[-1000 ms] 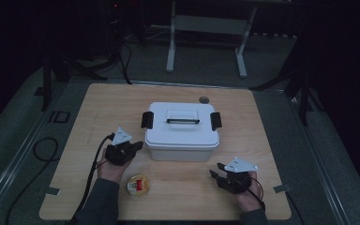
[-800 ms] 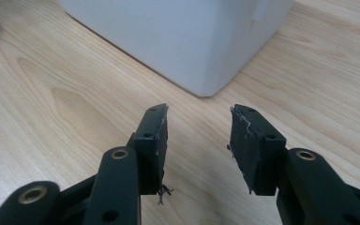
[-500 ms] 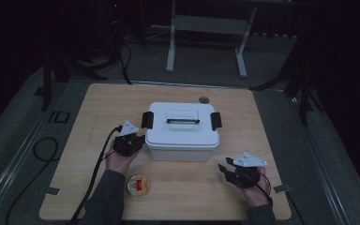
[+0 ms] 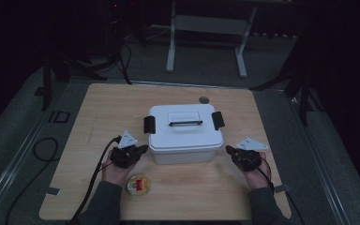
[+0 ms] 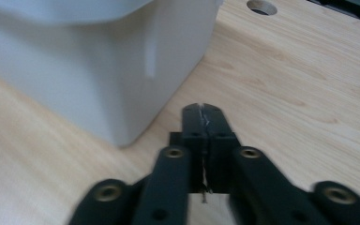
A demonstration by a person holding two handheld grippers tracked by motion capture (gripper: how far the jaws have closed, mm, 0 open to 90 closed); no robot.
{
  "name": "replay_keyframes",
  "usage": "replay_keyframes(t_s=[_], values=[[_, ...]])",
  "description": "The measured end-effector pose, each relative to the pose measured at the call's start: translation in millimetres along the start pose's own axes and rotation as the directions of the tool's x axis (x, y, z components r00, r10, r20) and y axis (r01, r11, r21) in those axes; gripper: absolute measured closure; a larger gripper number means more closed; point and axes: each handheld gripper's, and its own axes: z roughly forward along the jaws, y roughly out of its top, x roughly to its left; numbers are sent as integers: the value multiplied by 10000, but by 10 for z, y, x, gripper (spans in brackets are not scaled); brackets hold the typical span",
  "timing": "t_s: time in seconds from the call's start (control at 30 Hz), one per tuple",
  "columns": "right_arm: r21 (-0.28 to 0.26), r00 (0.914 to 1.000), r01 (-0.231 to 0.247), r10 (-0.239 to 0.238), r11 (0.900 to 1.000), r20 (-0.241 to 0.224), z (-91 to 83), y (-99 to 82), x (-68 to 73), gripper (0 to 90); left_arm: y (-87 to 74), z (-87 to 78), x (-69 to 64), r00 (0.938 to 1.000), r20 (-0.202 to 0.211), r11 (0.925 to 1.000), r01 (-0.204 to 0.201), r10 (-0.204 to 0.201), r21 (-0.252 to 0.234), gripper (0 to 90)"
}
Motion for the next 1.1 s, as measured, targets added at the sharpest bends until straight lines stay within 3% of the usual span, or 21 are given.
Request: replay_keyframes(t_s=[0.13,0.3,0.6,0.7,0.83,1.1], values=[[-214,9993,-334,330,9992,-171,147,131,-54,900,-164,-43,173,9979,-537,9989,379,-363,292,845],[-349,9973,-582,566,9977,-472,220,229,-73,875,-305,-29,332,9924,-831,9935,961,-908,616,841],[-445,9851,-534,453,9976,-1657,212,248,-12,879,-355,11,364,9921,-897,9911,960,-878,919,825],[-453,9841,-391,306,9982,-1749,184,224,47,874,-373,-1,366,9913,-920,9905,1026,-942,912,826],[-222,9879,-132,96,9997,-1548,155,196,68,779,-390,-19,356,9914,-932,9903,1007,-918,960,812],[-122,9889,-185,165,9998,-1479,-47,225,-94,636,-427,17,348,9913,-1007,9860,976,-844,1350,717]])
